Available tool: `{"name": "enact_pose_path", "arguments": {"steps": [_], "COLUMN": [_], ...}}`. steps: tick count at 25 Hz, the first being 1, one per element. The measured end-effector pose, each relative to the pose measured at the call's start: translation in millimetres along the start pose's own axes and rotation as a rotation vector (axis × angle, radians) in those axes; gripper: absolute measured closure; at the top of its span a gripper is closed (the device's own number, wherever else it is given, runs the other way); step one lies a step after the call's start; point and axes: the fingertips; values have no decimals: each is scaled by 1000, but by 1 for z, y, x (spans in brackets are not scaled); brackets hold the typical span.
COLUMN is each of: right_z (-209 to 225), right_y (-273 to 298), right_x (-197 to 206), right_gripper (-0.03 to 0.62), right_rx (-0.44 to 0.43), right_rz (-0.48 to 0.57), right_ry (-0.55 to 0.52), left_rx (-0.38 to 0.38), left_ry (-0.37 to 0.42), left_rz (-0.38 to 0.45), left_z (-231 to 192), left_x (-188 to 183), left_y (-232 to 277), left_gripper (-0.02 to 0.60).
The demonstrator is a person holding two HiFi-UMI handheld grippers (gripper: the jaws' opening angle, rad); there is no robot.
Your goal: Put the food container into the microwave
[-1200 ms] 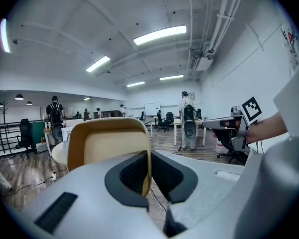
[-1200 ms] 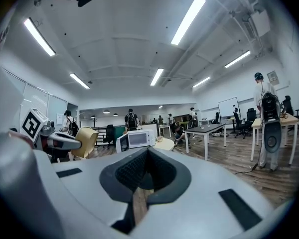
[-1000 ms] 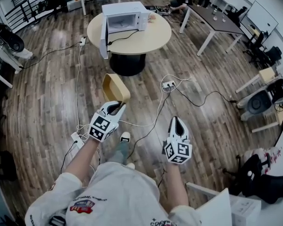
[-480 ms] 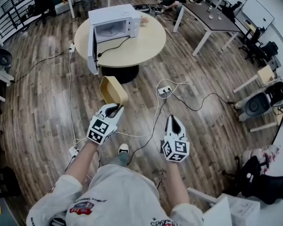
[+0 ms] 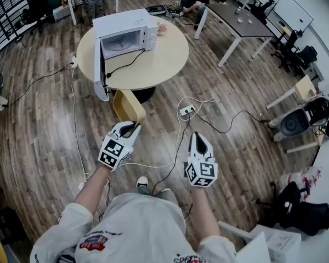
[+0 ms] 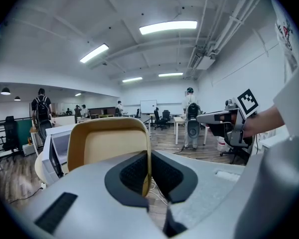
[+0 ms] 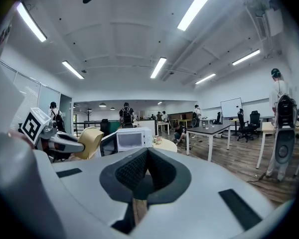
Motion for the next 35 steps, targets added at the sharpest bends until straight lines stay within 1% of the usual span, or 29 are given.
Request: {"name": "enact_pose_path", "arguments": {"steps": [6,9,14,17,20,23,31,35], "right_z": [-2,-4,-10,-14,-22,-30,-48,-44], "right_y": [42,68,115,160,209,257,406,482], "right_x": [2,-2,-15,-20,-22,-24,-41,-45], "right_gripper": [592,592,592,592,592,592,592,592], "right_rx": [-5,-15,-59,-106,-172,-241,-440,-511], "right_rz": [-14,-14,8,5,-4,-5,-37,-55], "right_ry": [-7,-13,-23,-26,-30,-27,-41,-43], "left_rx": [5,-7,-38,-67,-119,-175,-350,-406], "left_ry": [-23,-26,-30,-40,-47,-57,-125,-162], "left_rz": [4,13,25,29,30,21,-9,-24], "left_z": [-35,-54,-87,-116,-148,-178,-280,-327], "left_x": [-1,-3,-9,-19,-23,-19,-33,-39], "left_y": [22,32,49,66,82,94,145,183], "left_gripper": [571,571,571,571,571,571,571,571]}}
Point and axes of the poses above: the fingertips, and each gripper's own axes: y forward along the fingers, z to its right, x out of its underside, and after that the axes turned 8 degrees about x, right-handed
